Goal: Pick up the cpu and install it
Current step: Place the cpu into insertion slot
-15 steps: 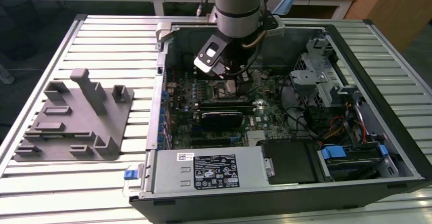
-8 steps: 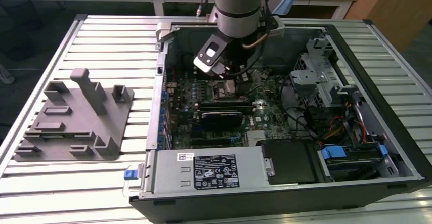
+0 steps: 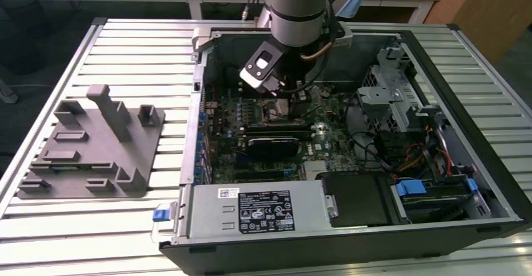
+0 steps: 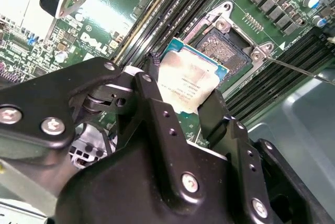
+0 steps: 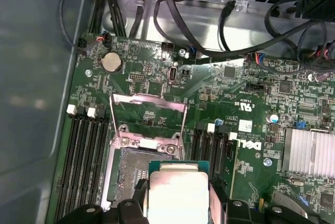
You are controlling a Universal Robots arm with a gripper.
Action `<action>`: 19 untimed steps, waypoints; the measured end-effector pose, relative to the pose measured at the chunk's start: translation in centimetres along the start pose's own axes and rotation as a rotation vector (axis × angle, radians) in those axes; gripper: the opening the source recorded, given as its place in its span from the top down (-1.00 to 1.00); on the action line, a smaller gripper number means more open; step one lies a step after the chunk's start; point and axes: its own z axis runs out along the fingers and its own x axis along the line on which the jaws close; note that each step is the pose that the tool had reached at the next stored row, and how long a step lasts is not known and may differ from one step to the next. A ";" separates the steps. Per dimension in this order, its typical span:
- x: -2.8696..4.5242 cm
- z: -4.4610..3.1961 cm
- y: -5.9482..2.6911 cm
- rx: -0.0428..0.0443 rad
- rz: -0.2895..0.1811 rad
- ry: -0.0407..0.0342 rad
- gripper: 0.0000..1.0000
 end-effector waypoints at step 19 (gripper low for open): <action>1.41 0.44 0.13 -0.0025 0.076 -0.0062 -0.08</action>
